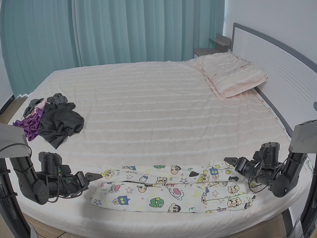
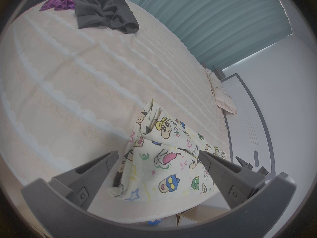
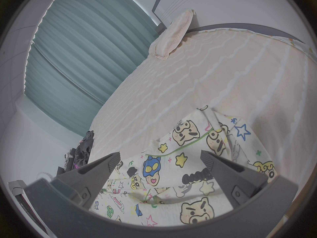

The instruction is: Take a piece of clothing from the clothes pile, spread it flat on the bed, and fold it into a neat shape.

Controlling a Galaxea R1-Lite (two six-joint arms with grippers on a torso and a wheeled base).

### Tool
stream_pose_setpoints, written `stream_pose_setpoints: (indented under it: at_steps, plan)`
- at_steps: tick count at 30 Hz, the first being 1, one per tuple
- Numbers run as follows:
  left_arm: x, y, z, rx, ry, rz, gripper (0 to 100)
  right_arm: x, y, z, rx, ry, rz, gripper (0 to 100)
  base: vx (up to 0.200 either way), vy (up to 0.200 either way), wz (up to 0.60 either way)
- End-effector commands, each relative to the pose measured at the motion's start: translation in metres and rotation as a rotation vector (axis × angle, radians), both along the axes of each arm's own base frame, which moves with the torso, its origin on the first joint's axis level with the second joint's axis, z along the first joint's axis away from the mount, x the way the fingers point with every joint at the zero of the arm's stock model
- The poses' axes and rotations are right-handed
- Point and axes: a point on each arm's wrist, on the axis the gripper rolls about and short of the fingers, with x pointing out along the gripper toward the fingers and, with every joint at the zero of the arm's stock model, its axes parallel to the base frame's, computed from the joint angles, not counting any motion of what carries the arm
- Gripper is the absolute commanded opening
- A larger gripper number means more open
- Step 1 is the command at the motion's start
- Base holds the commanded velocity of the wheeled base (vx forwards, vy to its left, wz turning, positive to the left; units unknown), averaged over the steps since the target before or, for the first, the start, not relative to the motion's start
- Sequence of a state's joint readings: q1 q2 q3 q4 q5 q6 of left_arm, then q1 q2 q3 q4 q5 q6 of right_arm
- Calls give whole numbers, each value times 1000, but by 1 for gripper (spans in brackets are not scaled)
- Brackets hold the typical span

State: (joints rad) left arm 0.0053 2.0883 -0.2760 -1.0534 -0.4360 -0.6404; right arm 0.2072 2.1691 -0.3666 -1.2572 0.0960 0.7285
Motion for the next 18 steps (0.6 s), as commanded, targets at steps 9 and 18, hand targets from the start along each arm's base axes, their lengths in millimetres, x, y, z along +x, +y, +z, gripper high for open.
stream_pose_setpoints:
  at_steps: [9,18]
  plan:
    - [13,-20,9,65,-129,-22,100,-1,0,2,2,-8,2,100,0,89,0]
    - [53,-65,17,193,-270,-65,100,-6,-1,7,7,-24,1,100,0,0,0]
